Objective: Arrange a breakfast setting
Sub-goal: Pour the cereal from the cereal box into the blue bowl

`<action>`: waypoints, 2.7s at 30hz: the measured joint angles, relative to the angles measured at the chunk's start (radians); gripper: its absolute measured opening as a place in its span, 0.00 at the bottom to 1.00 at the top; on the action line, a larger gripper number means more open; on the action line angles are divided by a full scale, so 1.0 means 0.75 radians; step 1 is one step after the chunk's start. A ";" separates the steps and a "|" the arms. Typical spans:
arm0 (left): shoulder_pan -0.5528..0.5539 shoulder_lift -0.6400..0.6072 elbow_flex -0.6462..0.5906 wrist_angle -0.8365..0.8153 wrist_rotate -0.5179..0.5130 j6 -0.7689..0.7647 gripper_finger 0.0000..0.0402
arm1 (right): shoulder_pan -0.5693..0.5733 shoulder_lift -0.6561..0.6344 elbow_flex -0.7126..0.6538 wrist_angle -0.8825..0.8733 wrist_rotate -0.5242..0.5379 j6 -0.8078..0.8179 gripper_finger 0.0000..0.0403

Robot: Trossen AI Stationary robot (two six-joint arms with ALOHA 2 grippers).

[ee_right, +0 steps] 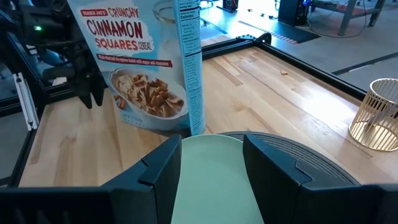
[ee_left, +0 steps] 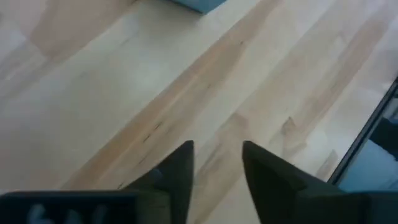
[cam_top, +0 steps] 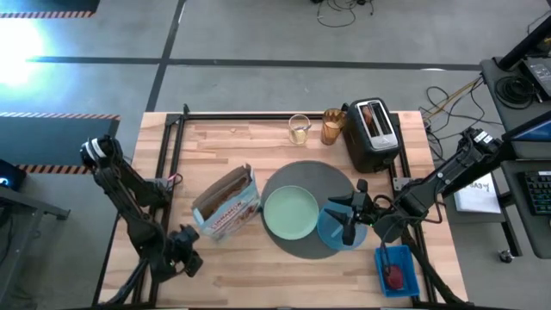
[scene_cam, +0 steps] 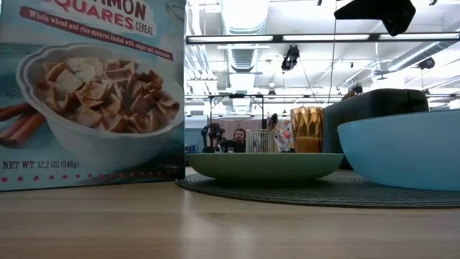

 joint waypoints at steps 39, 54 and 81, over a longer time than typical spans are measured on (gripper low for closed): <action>-0.111 0.738 0.812 -1.525 -0.629 -0.561 0.49 | 0.000 0.000 0.000 0.001 0.000 0.000 0.41; -0.088 0.735 0.838 -1.518 -0.656 -0.575 0.78 | 0.000 0.000 0.000 0.001 0.000 0.000 0.41; -0.110 0.755 0.538 -1.252 -0.853 -0.596 0.99 | 0.000 0.000 0.000 0.001 0.000 0.000 0.41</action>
